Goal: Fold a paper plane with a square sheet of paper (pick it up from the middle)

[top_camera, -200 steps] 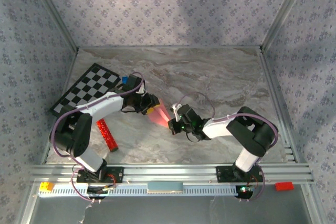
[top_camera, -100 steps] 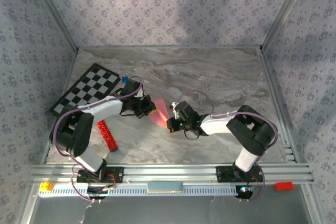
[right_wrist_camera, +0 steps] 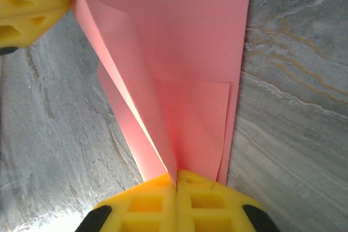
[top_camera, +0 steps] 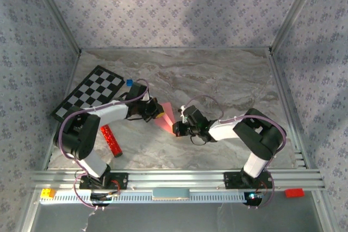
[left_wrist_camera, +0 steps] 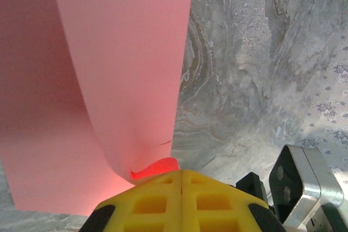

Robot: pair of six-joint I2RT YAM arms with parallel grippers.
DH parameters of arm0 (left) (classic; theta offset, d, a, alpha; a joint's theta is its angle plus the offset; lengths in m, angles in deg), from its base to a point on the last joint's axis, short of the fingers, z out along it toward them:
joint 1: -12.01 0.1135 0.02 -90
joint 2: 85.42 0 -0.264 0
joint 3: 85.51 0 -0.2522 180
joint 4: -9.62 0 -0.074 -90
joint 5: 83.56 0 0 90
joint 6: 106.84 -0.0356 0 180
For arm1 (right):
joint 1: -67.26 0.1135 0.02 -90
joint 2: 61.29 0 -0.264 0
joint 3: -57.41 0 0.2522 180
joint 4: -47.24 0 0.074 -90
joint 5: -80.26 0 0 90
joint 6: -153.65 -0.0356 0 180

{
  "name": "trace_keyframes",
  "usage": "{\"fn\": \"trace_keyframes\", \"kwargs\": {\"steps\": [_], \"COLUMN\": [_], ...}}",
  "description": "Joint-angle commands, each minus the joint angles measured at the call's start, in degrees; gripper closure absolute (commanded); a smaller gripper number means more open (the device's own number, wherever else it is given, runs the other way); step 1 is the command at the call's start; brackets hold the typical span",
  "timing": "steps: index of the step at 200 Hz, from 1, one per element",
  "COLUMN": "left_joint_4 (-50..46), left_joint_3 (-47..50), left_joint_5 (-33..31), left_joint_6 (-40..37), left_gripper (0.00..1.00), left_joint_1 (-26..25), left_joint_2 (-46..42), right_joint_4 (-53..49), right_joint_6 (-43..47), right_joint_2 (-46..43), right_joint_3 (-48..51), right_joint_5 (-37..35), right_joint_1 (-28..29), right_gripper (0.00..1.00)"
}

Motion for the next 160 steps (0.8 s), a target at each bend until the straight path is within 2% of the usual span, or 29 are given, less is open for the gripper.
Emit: {"fn": "trace_keyframes", "kwargs": {"steps": [1,23,35,47,77,109,121,143,160], "left_joint_4": [0.3,-0.7,0.6,1.1,2.2,1.8,2.6,-1.2,-3.8], "left_joint_3": [1.6,2.1,2.7,2.5,1.5,-0.1,0.5,0.4,0.8], "left_joint_5": [-3.1,-5.2,-5.1,-4.6,-4.0,-3.2,-3.8,-6.8,-9.1], "left_joint_6": [0.8,0.9,0.9,-0.2,-2.7,-5.5,-5.9,-6.7,-6.3], "left_gripper": [1.0,0.99,0.9,0.85,0.6,0.52,0.44,0.46,0.59], "left_joint_1": [-0.3,-0.3,-0.4,-0.8,-1.5,-2.0,-2.1,-2.1,-1.6], "left_joint_2": [-1.8,-2.5,-3.0,-3.6,-5.9,-7.1,-8.1,-8.9,-7.8], "right_joint_4": [0.7,1.3,1.5,1.4,0.5,-0.4,-0.4,-0.2,1.0], "right_joint_6": [-2.5,-3.0,-3.2,-3.3,-2.8,-2.3,-2.3,-2.8,-3.4], "right_joint_2": [-0.6,-0.7,-0.5,-0.4,-0.5,-0.7,-0.6,-0.7,-0.7], "right_joint_3": [2.5,2.9,3.0,3.1,2.9,2.6,2.6,2.5,2.9], "right_joint_5": [0.7,0.8,0.6,0.5,0.4,0.3,0.3,0.5,0.8], "right_joint_1": [-0.8,-0.9,-0.9,-0.9,-0.9,-1.0,-0.9,-1.0,-1.0], "right_gripper": [0.96,0.96,0.96,0.96,0.96,0.96,0.96,0.96,0.96]}}
